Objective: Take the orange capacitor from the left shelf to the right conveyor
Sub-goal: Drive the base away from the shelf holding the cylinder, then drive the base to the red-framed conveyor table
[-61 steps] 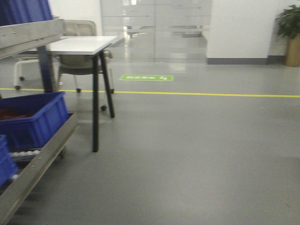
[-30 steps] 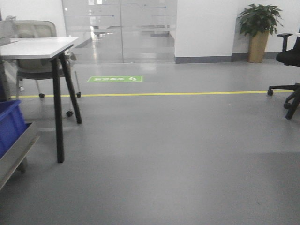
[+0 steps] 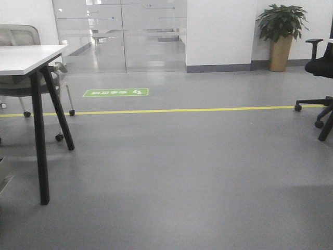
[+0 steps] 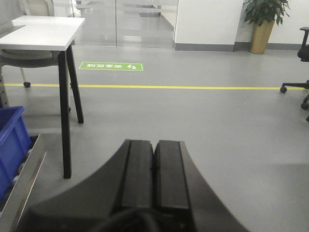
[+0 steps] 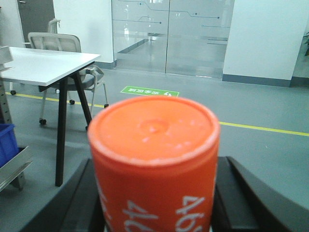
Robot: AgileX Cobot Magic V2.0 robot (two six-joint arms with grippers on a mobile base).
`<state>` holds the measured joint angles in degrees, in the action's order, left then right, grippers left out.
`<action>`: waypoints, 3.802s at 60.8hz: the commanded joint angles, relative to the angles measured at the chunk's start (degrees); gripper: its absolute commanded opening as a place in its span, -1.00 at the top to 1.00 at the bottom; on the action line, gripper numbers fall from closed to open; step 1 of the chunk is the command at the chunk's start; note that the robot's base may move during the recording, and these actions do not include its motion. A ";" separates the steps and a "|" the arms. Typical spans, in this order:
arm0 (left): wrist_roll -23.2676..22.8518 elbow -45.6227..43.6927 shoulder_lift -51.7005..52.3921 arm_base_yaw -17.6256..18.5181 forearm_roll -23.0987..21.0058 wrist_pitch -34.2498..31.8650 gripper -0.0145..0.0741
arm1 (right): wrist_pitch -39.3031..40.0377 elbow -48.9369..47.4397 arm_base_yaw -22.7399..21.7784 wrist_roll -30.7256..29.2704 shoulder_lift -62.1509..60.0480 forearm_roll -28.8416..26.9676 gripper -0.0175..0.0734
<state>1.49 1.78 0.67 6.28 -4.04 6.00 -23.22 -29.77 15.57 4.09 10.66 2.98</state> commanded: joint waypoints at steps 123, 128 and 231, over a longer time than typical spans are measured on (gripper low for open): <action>-0.09 -0.26 0.67 0.04 -0.20 -4.80 0.96 | 5.63 -1.52 -0.27 -0.28 0.99 0.72 0.40; -0.09 -0.26 0.67 0.04 -0.20 -4.80 0.96 | 5.63 -1.52 -0.27 -0.28 0.99 0.72 0.40; -0.09 -0.26 0.67 0.04 -0.20 -4.80 0.96 | 5.58 -1.52 -0.27 -0.28 0.99 0.72 0.40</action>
<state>1.49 1.78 0.67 6.28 -4.04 6.00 -23.22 -29.77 15.57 4.09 10.66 2.98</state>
